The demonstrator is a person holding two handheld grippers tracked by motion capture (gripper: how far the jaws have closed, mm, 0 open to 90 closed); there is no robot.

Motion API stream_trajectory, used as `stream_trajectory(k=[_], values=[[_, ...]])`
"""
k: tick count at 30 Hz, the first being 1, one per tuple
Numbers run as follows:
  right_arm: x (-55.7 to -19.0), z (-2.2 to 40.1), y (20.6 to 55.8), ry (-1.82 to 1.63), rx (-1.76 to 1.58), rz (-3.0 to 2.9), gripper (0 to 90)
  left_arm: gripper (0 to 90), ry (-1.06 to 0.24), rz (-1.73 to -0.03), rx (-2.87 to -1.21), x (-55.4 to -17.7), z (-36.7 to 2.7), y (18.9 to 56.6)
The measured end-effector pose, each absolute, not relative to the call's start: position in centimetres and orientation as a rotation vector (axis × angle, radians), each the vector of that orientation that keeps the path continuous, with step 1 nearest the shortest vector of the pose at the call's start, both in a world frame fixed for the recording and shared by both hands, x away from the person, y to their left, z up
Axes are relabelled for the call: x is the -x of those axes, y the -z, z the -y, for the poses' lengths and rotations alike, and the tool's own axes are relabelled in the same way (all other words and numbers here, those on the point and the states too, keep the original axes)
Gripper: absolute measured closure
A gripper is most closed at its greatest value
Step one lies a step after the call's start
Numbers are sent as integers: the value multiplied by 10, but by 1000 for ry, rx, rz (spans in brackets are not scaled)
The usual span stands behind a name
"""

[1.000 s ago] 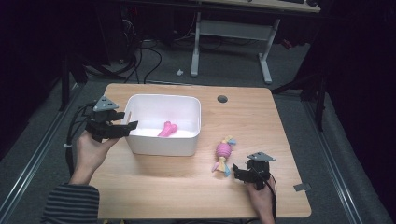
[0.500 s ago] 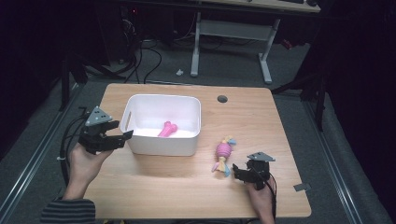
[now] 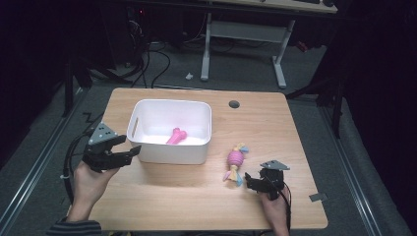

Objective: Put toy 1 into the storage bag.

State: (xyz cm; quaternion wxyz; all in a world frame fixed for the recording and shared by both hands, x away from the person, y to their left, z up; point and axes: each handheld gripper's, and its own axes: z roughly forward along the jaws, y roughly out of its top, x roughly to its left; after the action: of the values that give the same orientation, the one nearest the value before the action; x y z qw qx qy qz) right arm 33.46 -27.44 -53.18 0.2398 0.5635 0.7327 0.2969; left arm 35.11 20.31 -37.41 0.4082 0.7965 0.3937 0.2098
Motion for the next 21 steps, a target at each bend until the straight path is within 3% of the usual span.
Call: stream_trajectory(k=[21], values=[[-335,274,532,-812,-1543,-2006,152,378,-475,-1002,-2015,-341,-196,400]])
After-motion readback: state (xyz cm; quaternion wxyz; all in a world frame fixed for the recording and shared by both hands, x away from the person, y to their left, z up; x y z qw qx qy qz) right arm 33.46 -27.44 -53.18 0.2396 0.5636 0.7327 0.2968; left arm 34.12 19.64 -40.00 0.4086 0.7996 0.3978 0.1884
